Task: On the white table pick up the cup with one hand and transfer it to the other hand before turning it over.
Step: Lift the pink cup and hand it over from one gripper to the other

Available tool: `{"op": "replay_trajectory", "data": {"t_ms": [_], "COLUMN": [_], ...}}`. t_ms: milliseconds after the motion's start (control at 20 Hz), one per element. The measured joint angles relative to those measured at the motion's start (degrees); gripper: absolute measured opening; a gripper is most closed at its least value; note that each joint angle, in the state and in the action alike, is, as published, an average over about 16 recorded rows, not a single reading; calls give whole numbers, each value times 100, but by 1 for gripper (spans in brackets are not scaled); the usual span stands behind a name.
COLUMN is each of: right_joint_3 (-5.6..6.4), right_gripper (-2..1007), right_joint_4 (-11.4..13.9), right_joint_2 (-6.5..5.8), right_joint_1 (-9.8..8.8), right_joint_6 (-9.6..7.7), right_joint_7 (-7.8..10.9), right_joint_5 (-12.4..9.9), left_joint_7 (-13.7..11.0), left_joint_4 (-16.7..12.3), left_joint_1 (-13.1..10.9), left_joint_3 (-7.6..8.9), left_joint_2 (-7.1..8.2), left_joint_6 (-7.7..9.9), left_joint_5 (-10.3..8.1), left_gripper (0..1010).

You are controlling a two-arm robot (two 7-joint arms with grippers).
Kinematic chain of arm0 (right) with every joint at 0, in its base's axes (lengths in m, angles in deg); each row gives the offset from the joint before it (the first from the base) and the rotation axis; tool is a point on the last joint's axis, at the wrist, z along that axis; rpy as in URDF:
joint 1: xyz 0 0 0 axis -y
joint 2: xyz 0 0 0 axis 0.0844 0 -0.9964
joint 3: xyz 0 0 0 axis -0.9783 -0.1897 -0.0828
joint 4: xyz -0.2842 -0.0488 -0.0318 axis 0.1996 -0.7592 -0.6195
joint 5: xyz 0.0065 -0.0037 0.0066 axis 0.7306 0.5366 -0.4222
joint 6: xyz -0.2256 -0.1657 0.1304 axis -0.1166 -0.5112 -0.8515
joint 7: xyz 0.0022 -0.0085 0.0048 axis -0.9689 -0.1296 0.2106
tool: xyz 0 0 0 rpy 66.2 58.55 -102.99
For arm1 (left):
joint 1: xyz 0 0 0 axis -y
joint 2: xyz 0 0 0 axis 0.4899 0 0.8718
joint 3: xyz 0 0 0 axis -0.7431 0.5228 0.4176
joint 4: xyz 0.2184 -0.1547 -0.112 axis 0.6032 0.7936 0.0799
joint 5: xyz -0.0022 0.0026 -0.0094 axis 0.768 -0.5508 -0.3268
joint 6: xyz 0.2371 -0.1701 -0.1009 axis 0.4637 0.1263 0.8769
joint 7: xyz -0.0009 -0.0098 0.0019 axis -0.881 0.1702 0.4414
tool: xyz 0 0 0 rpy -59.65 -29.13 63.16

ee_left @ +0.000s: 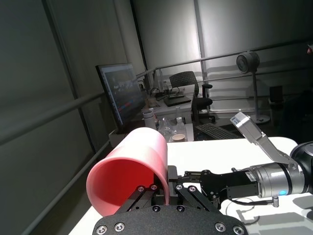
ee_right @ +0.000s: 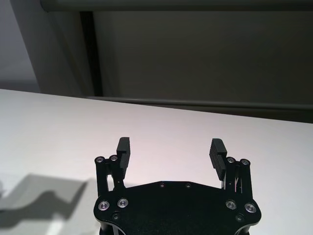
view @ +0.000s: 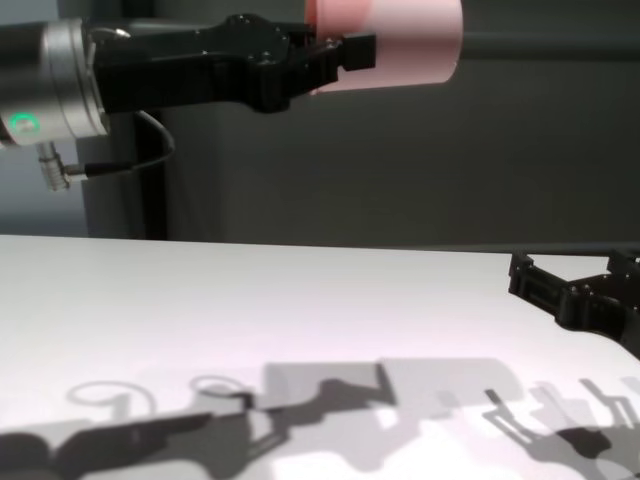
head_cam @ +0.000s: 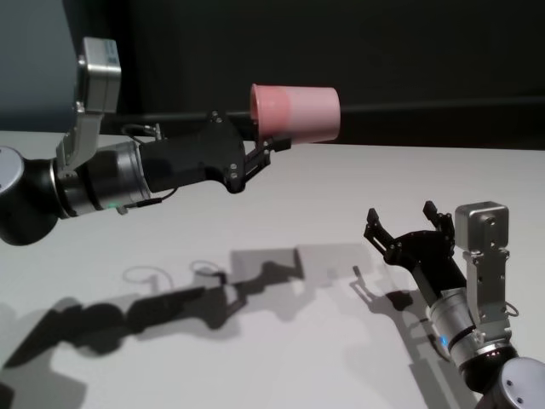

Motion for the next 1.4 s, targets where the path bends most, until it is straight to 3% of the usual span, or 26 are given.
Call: {"op": "replay_trajectory", "data": {"t_ms": [1050,1400], "right_joint_3": [3,116], "right_gripper": [1002,1002], "right_joint_4": [0,21], "right_joint_2": [3,63], "right_joint_1": [-1,-82], "right_joint_6": [0,0], "right_joint_7": [4,67], "right_joint_5": [-2,-97], "left_joint_7": [0,0], "left_joint_4": [2,-1], "left_joint_1": [-5,-7], "left_joint_3": [2,5], "left_joint_2": [5,5], "left_joint_6": [-1,-1], "left_joint_5": [16,18], "left_gripper": [50,50]}}
